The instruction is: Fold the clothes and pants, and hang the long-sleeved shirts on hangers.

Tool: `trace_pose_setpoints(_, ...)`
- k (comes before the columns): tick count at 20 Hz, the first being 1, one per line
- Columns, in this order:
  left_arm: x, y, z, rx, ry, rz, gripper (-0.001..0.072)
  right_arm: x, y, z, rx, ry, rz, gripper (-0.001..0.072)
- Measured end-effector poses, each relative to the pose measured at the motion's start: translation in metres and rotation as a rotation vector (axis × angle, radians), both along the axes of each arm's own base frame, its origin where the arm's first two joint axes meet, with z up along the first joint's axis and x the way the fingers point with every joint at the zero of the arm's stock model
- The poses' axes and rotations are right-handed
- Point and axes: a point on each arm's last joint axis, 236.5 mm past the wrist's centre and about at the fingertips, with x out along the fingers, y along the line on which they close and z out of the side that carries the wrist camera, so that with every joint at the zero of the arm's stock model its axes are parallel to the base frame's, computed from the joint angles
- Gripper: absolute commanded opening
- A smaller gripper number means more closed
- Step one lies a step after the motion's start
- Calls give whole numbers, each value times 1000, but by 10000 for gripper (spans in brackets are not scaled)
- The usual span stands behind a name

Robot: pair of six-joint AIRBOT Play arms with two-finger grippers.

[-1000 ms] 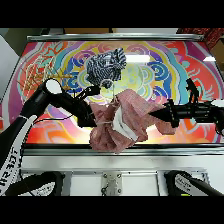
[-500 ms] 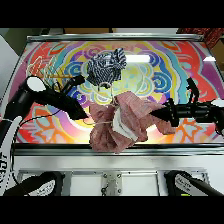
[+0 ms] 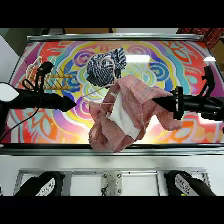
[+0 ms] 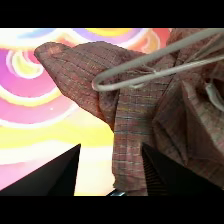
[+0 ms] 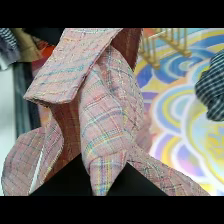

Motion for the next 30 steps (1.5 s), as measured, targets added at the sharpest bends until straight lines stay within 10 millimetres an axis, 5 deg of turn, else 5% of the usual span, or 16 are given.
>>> trace_pose_setpoints(4, -15, -34, -9, -134, 37, 160, 690, -1, 0, 16, -1, -28, -39, 11)
trace_pose_setpoints(10, -3, -93, -33, -306, 67, 341, 690, -5, 2, 25, 5, -24, -57, 11)
trace_pose_setpoints(11, -5, -122, -50, -341, 113, 369, 690, -6, 2, 27, 10, -13, -62, 11)
trace_pose_setpoints(12, -14, -149, -64, -367, 169, 360, 415, -6, 2, 27, 13, -4, -64, 11)
trace_pose_setpoints(14, -18, -157, -69, -366, 185, 350, 105, -6, 2, 26, 12, 4, -65, 11)
trace_pose_setpoints(15, -18, -159, -69, -370, 190, 351, 16, -7, 2, 25, 8, 6, -64, 11)
trace_pose_setpoints(16, -19, -159, -70, -369, 191, 351, 16, -7, 2, 25, 7, 11, -66, 11)
trace_pose_setpoints(20, 10, -98, -49, -384, 149, 455, 15, -18, 5, 40, 6, 20, -93, 10)
trace_pose_setpoints(23, 11, -76, -45, -375, 153, 473, 15, -23, 6, 51, 19, 19, -120, 11)
trace_pose_setpoints(30, 2, -90, -37, -369, 140, 411, 16, -24, 8, 106, 199, -39, -179, 11)
